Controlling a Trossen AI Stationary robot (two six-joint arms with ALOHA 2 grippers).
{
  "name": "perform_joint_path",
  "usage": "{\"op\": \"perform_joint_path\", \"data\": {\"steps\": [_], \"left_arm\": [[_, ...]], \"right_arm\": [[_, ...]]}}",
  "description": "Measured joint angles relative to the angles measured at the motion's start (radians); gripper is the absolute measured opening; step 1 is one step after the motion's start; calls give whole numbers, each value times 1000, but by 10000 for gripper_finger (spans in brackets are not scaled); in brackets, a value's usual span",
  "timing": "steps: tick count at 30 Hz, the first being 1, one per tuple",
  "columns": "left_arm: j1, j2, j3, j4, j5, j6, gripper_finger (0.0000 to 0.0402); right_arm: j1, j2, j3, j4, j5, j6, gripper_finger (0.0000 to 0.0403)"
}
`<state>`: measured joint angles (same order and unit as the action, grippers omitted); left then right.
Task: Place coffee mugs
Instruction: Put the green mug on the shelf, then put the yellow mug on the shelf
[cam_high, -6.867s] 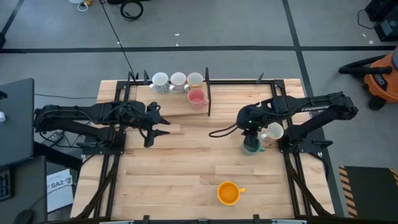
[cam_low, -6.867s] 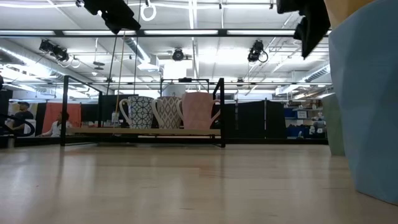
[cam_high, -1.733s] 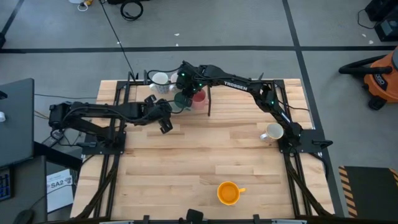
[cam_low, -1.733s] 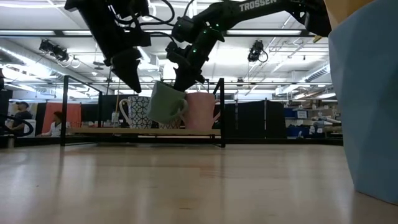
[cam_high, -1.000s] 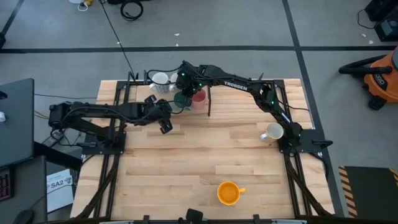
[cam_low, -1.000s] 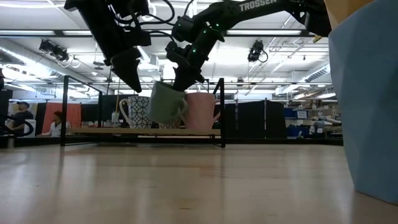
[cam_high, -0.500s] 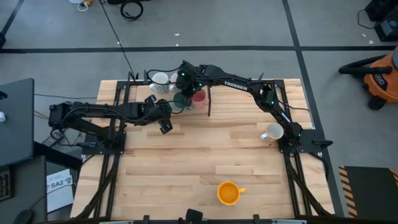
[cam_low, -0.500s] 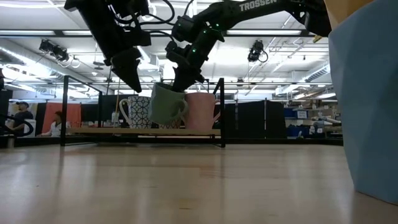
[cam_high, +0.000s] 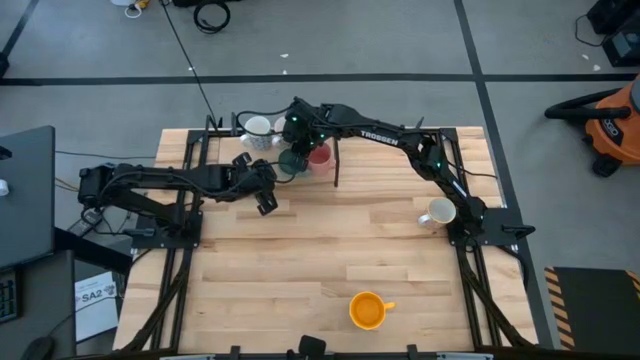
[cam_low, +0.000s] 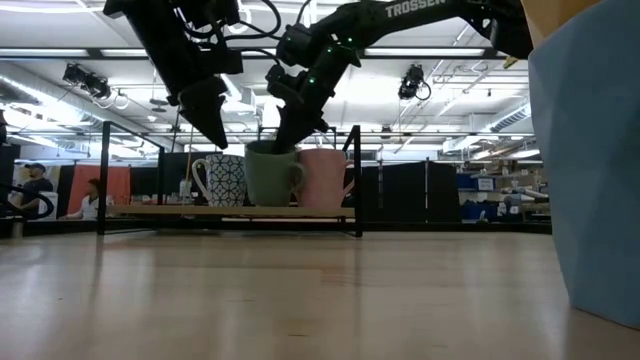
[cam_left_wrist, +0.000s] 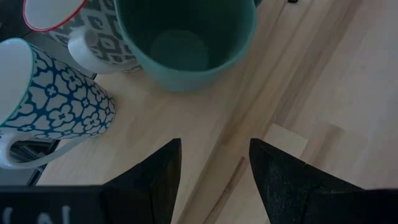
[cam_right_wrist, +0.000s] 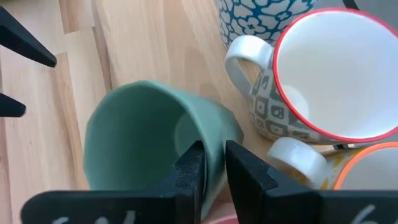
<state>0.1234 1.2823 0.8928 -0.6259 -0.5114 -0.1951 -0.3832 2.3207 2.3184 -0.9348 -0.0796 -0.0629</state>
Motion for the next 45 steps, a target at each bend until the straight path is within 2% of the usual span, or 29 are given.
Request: {"op": "perform_joint_path", "data": {"steps": [11, 21, 28, 33, 45], "left_arm": [[0, 0, 0, 0, 0, 0, 197], [0, 0, 0, 0, 0, 0, 197], [0, 0, 0, 0, 0, 0, 197], [0, 0, 0, 0, 0, 0, 197], [0, 0, 0, 0, 0, 0, 197]], "right_arm": [[0, -3, 0, 2, 0, 0, 84], [0, -3, 0, 91, 5, 0, 83], [-1, -2, 0, 89, 11, 0, 83], [-1, -1, 0, 88, 70, 0, 83], [-1, 0, 0, 88, 56, 0, 83]]}}
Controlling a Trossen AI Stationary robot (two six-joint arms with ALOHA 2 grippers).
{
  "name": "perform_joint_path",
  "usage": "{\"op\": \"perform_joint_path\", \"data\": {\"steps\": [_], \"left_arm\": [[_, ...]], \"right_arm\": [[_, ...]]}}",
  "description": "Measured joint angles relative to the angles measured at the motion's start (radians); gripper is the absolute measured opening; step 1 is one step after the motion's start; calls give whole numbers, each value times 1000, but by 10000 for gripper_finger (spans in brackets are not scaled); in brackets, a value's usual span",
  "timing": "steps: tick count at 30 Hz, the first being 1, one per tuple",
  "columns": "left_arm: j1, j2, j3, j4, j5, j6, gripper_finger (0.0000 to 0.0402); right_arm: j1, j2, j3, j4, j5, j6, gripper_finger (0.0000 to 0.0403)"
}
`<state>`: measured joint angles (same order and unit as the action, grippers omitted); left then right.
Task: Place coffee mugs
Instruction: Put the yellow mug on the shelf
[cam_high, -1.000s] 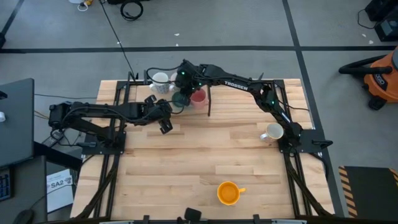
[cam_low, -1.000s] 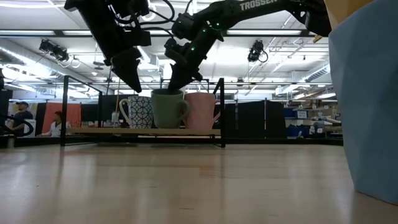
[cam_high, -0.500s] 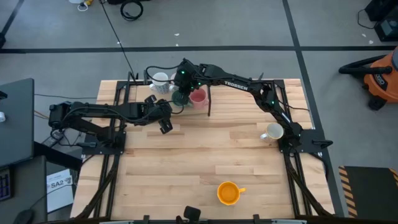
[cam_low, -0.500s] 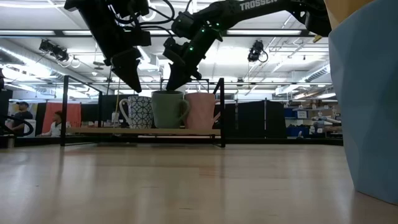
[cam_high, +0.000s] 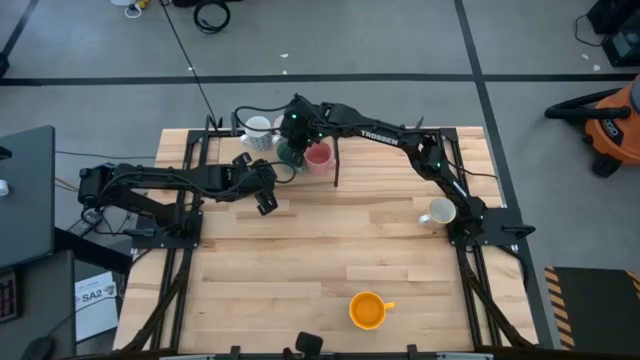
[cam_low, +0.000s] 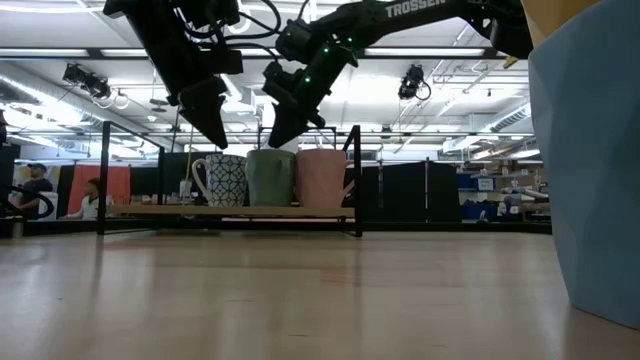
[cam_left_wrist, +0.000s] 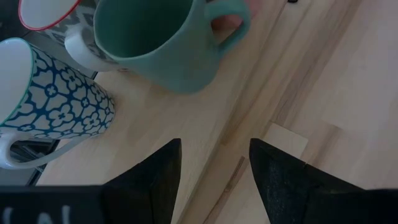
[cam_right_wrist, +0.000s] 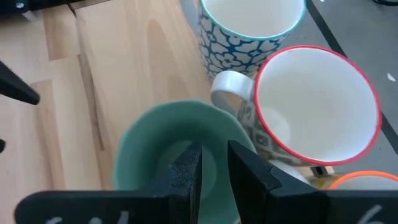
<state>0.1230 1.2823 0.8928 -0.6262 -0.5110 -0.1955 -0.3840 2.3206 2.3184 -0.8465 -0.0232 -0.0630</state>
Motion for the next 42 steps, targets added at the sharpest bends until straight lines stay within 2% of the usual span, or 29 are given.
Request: {"op": "perform_joint_path", "data": {"steps": [9, 16, 22, 30, 36, 42], "left_arm": [[0, 0, 0, 0, 0, 0, 197], [0, 0, 0, 2, 23, -2, 197], [-4, 0, 0, 2, 71, -2, 197], [-5, 0, 0, 6, 71, -1, 197], [-5, 0, 0, 6, 71, 0, 197], [-4, 0, 0, 10, 71, 1, 197]], "right_arm": [[16, -23, 31, -37, -8, 0, 83], [34, -159, 37, -187, -39, 0, 83], [95, -292, 38, -346, -53, 19, 83], [274, -398, 38, -507, -53, 148, 83], [453, -403, 38, -576, -46, 302, 83], [618, -396, -19, -567, 16, 456, 83]]}}
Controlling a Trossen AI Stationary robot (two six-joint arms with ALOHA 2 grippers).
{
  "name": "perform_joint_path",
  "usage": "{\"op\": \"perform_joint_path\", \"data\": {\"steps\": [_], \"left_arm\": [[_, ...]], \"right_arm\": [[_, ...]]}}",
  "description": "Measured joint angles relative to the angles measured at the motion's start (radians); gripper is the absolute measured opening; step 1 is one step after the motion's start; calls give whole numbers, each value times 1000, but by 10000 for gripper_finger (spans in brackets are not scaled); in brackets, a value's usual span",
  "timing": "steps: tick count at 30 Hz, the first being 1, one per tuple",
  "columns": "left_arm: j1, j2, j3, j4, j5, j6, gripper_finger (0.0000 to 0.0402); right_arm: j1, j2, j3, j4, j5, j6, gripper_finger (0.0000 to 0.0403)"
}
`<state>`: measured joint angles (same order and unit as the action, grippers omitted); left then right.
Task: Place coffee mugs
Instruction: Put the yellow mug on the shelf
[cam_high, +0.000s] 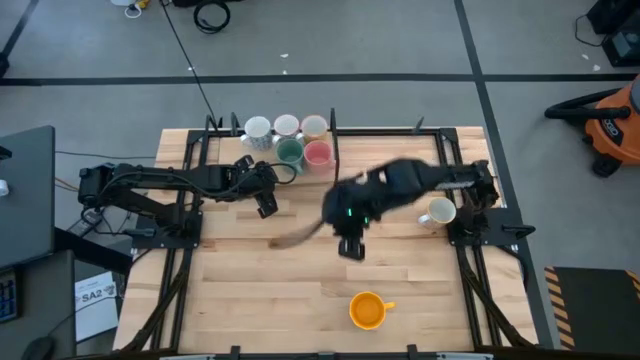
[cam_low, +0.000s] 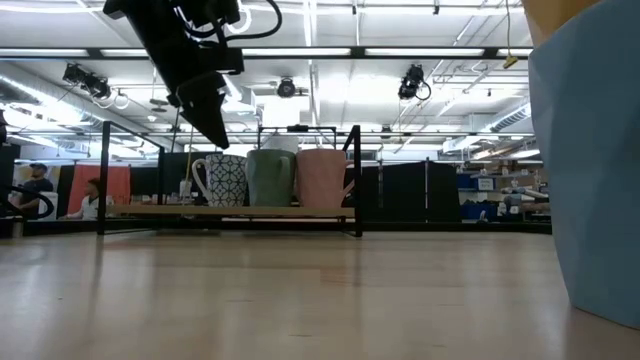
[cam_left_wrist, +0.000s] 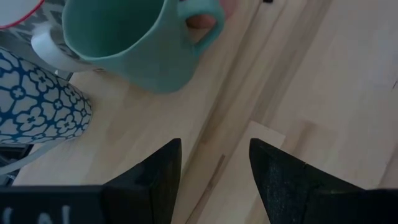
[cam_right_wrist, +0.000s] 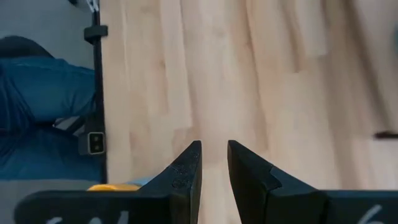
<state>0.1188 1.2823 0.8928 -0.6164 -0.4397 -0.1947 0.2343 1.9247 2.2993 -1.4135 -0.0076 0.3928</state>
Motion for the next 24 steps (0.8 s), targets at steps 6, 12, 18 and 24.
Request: {"op": "perform_joint_path", "data": {"steps": [6, 12, 18, 24], "left_arm": [[0, 0, 0, 20, 0, 0, 197], [0, 0, 0, 26, 0, 0, 197], [0, 0, 0, 26, 0, 0, 197], [0, 0, 0, 26, 0, -2, 197]], "right_arm": [[120, 1, -76, 34, 50, 184, 83], [198, 2, -150, 117, 50, 318, 83], [259, 5, -232, 159, 51, 445, 83], [300, 5, -303, 164, 48, 480, 83]]}}
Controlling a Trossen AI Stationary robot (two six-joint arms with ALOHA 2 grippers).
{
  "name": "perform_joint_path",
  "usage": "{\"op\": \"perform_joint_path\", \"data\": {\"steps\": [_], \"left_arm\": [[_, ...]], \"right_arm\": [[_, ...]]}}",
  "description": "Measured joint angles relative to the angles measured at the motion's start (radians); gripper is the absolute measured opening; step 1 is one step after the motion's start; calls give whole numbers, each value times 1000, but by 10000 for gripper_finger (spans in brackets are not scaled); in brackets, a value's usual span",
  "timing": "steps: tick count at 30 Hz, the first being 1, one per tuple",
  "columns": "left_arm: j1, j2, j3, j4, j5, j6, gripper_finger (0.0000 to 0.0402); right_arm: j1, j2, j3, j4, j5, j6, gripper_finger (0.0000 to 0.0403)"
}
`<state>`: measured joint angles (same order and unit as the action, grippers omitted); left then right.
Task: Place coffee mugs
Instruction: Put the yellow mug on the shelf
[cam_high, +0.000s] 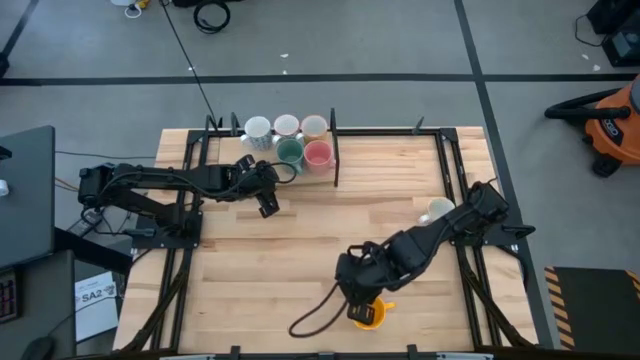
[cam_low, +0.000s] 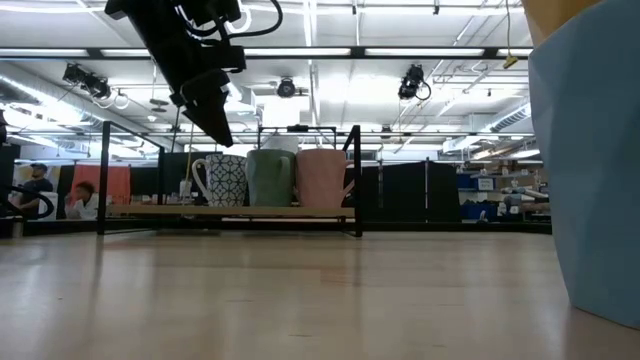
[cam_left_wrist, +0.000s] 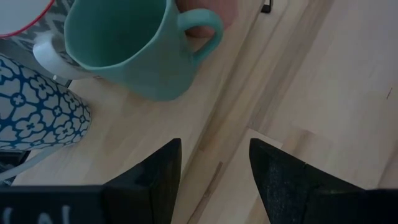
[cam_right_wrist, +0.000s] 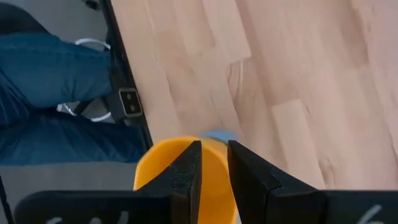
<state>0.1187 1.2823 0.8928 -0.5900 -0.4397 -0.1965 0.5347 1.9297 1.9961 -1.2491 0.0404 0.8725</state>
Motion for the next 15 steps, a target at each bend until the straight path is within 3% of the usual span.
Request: {"op": "perform_joint_path", "data": {"steps": [15], "left_arm": [[0, 0, 0, 0, 0, -1, 197]], "right_arm": [[20, -1, -68, -16, -7, -10, 83]]}}
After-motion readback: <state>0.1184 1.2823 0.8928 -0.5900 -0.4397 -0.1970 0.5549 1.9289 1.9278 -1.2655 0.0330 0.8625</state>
